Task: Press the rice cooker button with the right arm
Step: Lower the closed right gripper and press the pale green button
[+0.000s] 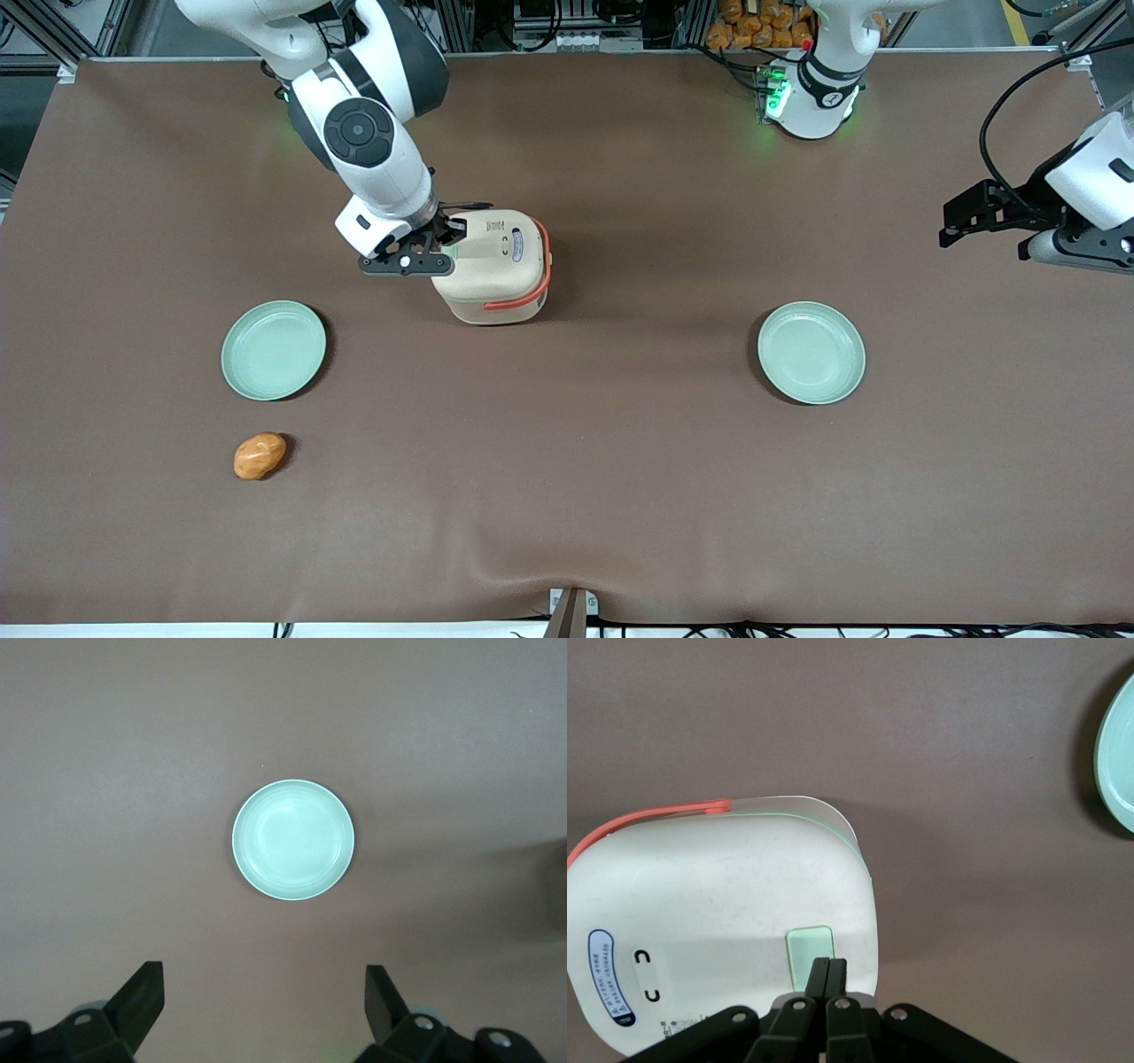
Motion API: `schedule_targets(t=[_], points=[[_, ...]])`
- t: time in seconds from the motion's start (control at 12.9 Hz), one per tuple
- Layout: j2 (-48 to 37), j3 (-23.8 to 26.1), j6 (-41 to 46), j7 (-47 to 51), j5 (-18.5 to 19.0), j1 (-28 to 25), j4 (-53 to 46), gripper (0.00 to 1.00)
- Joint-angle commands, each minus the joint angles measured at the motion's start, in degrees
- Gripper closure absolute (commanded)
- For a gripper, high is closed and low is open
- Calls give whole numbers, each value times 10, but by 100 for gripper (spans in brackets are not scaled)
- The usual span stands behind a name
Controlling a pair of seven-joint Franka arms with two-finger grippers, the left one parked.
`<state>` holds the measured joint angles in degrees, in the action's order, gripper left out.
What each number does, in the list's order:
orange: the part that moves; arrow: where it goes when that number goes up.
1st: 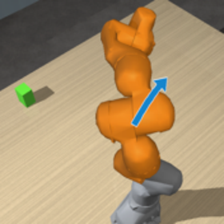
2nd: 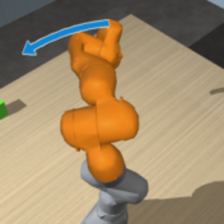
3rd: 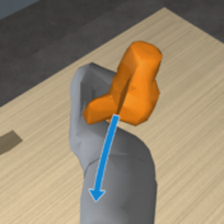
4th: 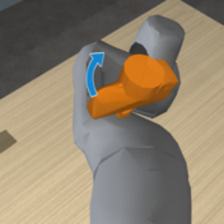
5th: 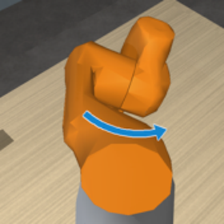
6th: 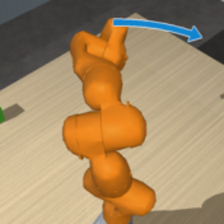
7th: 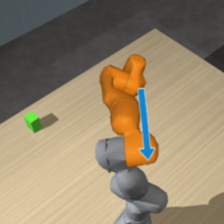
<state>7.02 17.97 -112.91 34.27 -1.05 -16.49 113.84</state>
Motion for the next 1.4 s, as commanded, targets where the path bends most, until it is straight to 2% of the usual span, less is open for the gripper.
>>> schedule_targets(t=[0.0, 0.7, 1.32], points=[[0, 2, -7, 12, 10, 0, 3, 100], [22, 2, -36, 12, 10, -3, 13, 100], [17, 15, -11, 13, 9, -2, 21, 100]])
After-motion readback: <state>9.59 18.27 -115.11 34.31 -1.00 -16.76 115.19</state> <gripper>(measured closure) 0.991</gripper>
